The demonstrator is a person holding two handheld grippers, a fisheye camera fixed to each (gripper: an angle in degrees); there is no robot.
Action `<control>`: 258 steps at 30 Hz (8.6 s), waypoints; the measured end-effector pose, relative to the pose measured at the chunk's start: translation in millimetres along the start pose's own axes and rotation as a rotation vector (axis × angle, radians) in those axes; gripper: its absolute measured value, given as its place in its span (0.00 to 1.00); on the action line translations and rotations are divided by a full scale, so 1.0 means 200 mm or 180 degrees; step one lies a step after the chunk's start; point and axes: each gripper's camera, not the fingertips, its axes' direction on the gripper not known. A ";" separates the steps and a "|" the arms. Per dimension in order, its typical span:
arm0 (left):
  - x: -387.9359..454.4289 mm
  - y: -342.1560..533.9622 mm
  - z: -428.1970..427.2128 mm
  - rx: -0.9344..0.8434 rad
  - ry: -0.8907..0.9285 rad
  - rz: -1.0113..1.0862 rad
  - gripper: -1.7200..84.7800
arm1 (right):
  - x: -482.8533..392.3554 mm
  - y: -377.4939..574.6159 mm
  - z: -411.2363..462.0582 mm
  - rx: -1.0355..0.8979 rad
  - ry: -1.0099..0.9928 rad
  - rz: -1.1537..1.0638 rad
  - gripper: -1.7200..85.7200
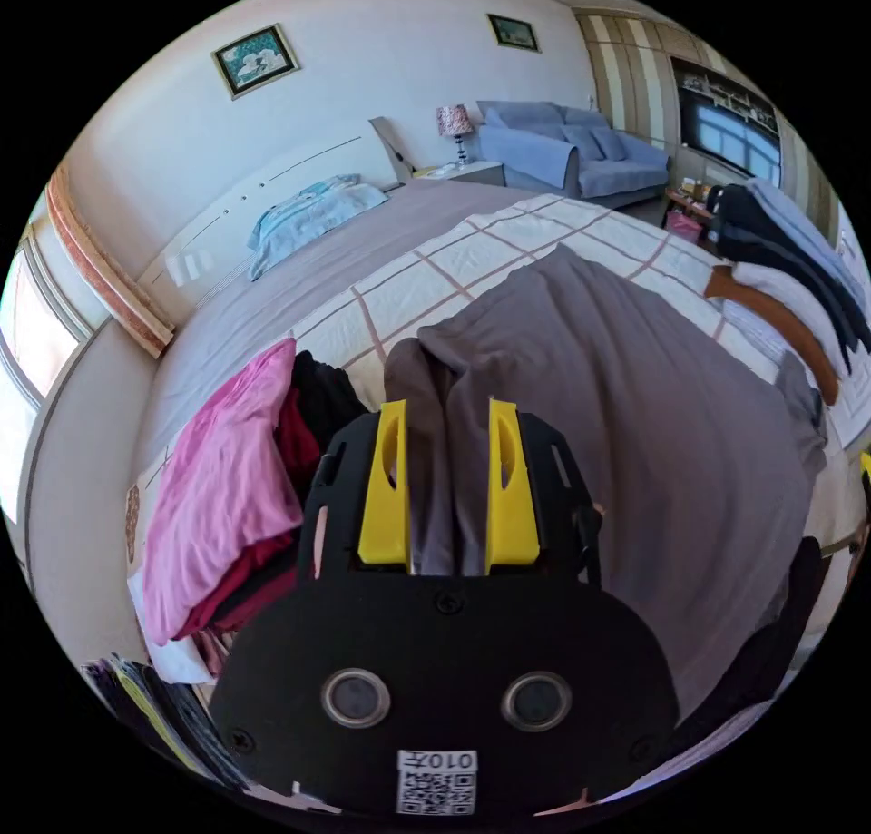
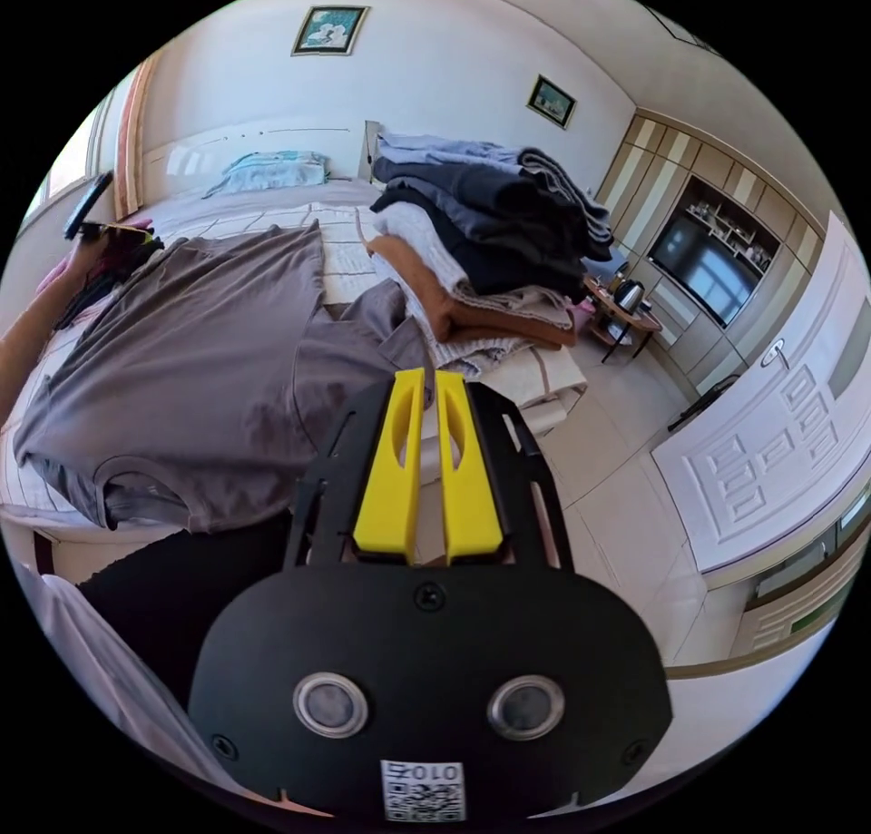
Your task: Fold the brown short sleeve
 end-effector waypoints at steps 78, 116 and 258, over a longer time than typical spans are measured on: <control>1.01 -0.59 0.59 0.0074 0.2193 0.1560 0.13 | -0.40 0.18 0.10 -0.0167 -0.0470 -0.0428 0.05; -0.45 -0.73 0.03 -0.0680 0.0373 0.0281 0.06 | -0.57 0.07 0.16 -0.0238 -0.0664 -0.0785 0.05; 0.27 0.74 -0.39 -0.0541 0.2158 0.3808 0.05 | -0.64 -0.40 1.29 -0.1154 -0.3135 -0.1567 0.14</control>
